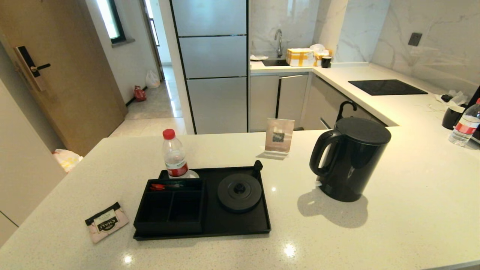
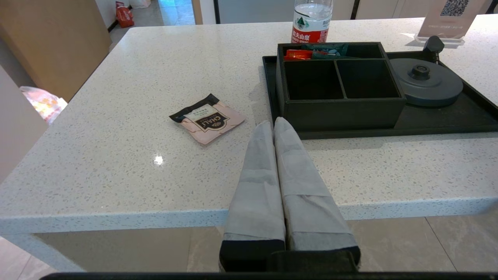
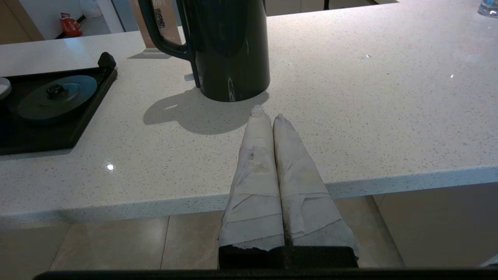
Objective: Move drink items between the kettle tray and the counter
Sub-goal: Return the tea bag to its original position
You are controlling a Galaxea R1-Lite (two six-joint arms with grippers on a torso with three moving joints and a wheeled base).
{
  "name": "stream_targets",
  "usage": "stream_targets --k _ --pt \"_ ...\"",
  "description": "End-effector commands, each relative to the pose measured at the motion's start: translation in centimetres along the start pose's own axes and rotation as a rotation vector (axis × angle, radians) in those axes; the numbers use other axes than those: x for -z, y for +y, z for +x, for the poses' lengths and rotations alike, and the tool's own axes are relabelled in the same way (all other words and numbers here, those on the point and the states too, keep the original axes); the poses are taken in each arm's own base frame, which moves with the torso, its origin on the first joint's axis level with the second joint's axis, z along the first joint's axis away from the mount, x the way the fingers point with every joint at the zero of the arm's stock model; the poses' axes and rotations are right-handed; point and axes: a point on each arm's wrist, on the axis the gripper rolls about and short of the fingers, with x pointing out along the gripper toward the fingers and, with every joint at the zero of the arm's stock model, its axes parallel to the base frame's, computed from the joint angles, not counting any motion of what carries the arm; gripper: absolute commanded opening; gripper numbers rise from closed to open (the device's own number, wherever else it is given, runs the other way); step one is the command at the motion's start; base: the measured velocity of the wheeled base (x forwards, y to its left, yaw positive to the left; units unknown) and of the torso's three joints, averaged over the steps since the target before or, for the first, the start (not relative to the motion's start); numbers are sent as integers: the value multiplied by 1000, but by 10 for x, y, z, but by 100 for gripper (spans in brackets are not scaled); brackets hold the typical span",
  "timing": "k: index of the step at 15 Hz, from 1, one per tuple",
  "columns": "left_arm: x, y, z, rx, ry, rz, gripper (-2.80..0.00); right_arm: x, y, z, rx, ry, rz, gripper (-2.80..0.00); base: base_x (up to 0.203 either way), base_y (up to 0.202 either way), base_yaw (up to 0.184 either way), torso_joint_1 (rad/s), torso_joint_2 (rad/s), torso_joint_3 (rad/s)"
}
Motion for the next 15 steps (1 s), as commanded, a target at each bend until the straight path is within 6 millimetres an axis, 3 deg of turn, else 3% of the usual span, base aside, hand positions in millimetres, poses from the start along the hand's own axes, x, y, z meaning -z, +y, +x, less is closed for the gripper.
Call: stream_targets --k 1,15 --pt "0 0 0 0 0 0 -280 0 0 0 0 3 0 -280 0 0 0 0 0 0" --pt "0 0 0 0 0 2 -280 0 0 0 2 1 7 -280 0 0 0 0 0 0"
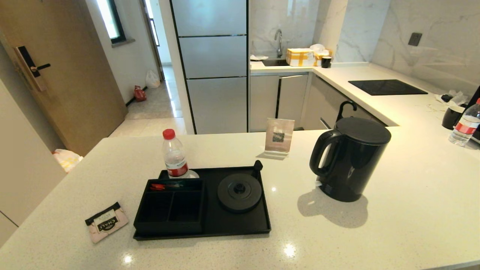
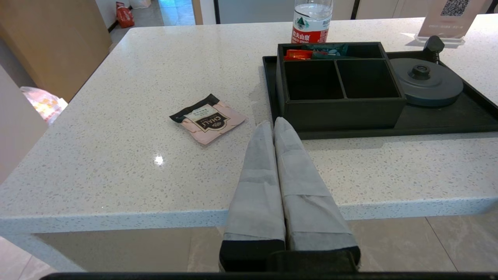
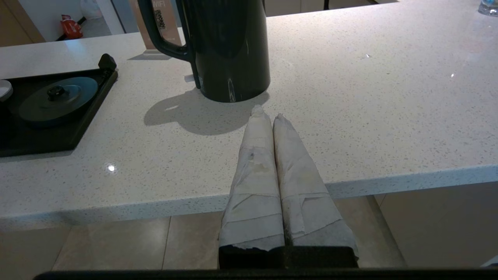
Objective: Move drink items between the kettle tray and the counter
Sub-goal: Return the tea bag to its original position
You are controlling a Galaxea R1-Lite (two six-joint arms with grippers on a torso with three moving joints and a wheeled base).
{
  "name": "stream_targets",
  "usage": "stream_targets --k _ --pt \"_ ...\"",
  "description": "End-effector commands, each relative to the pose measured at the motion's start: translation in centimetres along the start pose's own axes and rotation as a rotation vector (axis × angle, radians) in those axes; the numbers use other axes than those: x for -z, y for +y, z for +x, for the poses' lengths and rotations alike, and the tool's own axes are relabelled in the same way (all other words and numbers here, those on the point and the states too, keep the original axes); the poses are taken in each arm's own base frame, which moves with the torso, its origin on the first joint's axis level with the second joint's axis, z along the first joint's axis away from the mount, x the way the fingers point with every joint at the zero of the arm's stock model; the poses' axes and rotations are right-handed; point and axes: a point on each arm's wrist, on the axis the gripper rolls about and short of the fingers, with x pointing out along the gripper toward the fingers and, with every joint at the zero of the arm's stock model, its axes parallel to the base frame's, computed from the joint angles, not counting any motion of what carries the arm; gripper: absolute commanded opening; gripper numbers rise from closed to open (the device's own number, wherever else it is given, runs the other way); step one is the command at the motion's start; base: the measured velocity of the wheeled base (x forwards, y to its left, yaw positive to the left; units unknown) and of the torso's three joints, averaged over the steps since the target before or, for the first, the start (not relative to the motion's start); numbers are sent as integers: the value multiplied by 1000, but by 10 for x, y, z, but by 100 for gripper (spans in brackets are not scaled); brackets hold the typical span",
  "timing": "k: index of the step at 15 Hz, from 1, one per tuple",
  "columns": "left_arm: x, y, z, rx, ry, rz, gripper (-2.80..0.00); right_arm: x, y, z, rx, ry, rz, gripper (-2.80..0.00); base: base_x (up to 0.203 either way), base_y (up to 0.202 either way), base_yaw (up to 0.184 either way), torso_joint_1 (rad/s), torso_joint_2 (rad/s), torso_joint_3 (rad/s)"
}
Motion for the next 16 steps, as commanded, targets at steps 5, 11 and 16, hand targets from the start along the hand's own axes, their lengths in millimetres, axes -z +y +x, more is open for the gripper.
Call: stream_targets --k 5,11,16 --pt "0 0 0 -1 -1 -1 -280 0 0 0 0 2 0 -280 0 0 0 0 0 0" --pt "0 0 0 -3 0 -6 -280 0 0 0 0 2 0 -280 0 0 0 0 0 0" --pt "-14 1 2 -10 123 46 -280 0 0 0 0 2 0 -280 0 0 0 0 0 0"
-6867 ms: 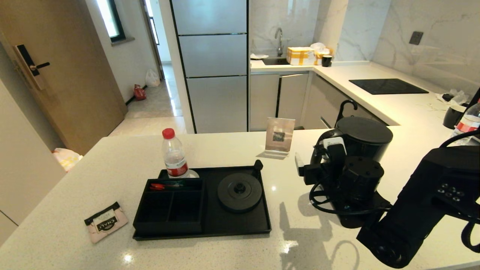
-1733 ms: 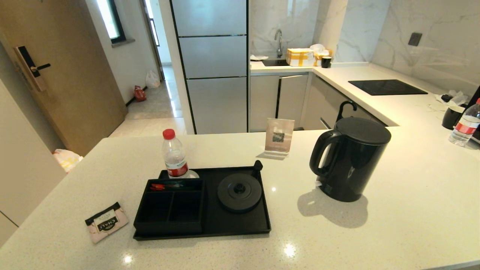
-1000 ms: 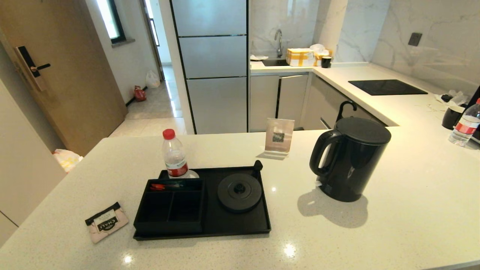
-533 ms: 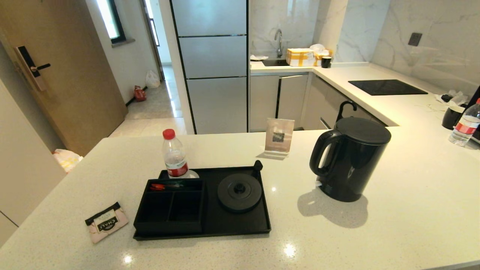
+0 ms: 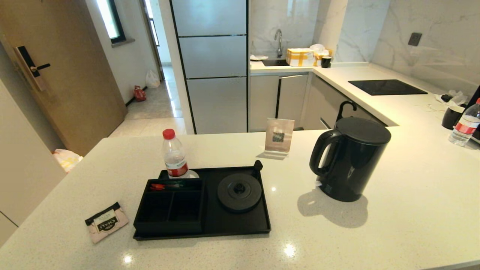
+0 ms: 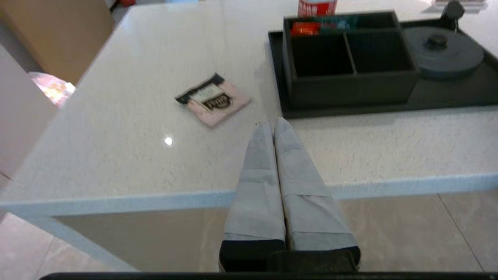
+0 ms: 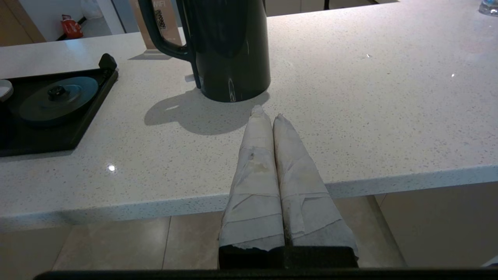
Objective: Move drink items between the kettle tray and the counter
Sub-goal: Return the tea bag to its original position
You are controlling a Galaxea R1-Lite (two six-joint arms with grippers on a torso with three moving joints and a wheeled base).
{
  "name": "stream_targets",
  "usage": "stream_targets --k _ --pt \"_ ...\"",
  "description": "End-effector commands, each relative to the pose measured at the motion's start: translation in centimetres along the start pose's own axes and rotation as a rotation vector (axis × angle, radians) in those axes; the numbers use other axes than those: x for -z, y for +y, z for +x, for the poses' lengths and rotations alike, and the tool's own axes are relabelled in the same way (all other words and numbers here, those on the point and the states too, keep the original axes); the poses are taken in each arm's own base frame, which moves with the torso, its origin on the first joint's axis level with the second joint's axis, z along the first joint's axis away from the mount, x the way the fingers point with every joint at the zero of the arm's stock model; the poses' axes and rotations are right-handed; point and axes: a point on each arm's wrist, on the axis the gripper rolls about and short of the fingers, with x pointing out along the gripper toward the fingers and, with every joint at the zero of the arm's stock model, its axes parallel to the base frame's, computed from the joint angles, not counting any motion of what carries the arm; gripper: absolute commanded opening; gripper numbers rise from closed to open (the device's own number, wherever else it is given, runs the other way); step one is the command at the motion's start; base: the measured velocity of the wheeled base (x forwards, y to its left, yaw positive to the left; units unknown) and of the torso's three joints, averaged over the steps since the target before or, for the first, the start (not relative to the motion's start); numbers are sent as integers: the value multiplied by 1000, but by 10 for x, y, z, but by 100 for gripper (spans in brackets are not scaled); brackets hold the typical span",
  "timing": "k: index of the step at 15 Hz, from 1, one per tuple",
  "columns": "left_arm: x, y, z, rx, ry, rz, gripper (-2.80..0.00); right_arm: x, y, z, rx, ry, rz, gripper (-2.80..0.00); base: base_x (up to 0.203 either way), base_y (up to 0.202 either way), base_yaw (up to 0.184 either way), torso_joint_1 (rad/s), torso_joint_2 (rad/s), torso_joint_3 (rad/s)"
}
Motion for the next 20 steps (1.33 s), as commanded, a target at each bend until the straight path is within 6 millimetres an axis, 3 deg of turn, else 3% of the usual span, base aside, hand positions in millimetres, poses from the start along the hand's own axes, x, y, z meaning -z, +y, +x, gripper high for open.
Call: stream_targets --k 1,3,5,7,8,10,15,17,20 --pt "-7 0 2 -1 32 2 -280 0 0 0 0 1 0 -280 0 0 0 0 0 0" --pt "-25 2 2 -24 34 -47 -280 0 0 0 0 1 0 -280 0 0 0 0 0 0" --pt "-77 6 8 -87 110 -96 -280 0 0 0 0 1 0 -280 0 0 0 0 0 0" --pt "-115 9 23 -142 347 -137 -280 0 0 0 0 1 0 -280 0 0 0 0 0 0" --pt "-120 11 33 -173 514 -164 -280 0 0 0 0 1 0 -280 0 0 0 0 0 0" --pt "-113 12 52 -217 774 -196 -280 0 0 0 0 1 0 -280 0 0 0 0 0 0" --pt "-97 16 123 -337 1098 -344 -280 0 0 0 0 1 0 -280 0 0 0 0 0 0" --pt "-96 15 143 -346 1081 -441 -280 0 0 0 0 1 0 -280 0 0 0 0 0 0" --pt "-97 15 143 -346 1078 -448 -280 0 0 0 0 1 0 -280 0 0 0 0 0 0"
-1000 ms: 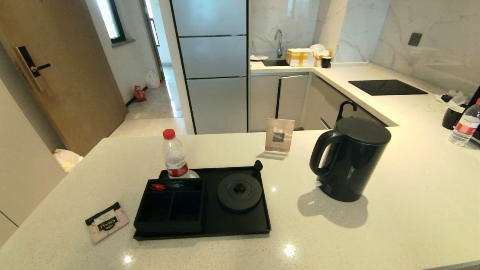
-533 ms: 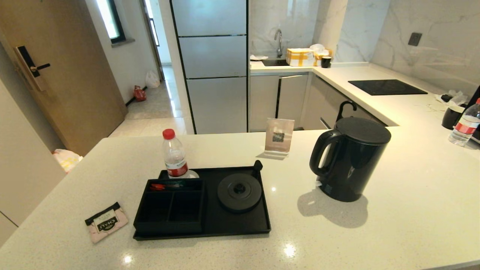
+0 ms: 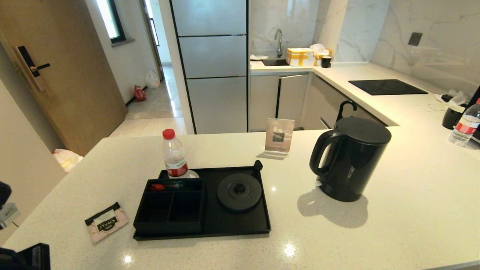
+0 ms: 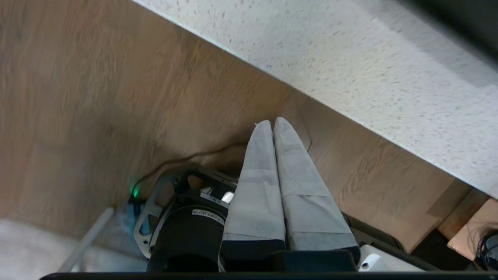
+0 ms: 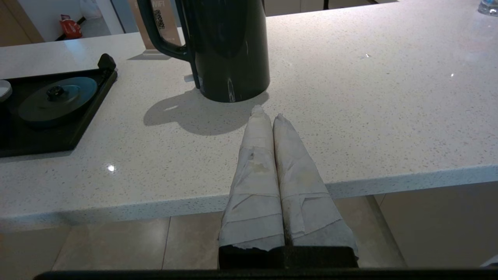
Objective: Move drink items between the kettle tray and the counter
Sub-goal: Return the tea bag to its original position
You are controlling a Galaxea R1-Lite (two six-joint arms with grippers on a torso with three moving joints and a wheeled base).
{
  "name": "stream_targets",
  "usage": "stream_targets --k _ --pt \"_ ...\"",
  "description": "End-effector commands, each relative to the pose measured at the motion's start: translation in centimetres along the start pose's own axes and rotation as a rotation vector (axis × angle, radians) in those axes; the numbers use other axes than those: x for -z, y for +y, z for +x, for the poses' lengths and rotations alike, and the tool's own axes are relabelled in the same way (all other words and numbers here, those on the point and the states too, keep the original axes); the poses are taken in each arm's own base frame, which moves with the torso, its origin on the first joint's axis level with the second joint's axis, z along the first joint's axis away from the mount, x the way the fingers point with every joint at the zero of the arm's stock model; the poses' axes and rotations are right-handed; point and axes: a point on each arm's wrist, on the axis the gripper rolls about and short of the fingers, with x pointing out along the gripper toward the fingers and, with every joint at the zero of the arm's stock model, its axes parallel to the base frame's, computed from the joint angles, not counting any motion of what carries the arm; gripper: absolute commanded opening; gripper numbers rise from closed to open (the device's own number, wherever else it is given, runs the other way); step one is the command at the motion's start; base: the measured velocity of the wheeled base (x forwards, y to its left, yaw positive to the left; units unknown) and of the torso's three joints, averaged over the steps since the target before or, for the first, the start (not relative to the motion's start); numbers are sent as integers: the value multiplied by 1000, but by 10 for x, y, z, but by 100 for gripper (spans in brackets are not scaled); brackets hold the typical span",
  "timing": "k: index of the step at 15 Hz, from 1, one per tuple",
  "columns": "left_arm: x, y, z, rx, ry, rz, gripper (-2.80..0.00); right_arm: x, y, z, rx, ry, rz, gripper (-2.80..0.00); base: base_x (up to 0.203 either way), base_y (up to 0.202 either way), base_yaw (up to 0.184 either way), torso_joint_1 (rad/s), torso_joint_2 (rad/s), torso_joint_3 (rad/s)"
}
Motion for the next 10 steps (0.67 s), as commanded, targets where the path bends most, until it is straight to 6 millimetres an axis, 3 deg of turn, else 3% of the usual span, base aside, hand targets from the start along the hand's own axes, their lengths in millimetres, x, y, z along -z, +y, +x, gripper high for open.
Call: stream_targets --k 1,3,5,10 --pt "-13 -7 6 -10 26 -40 -280 0 0 0 0 1 0 -280 0 0 0 0 0 0" --pt "-47 -21 9 6 4 -115 -280 0 0 0 0 1 0 -280 0 0 0 0 0 0" --pt "-63 -29 25 11 44 -145 -280 0 0 0 0 1 0 -280 0 0 0 0 0 0" --pt "-101 -34 91 -16 78 -211 -280 0 0 0 0 1 0 -280 0 0 0 0 0 0"
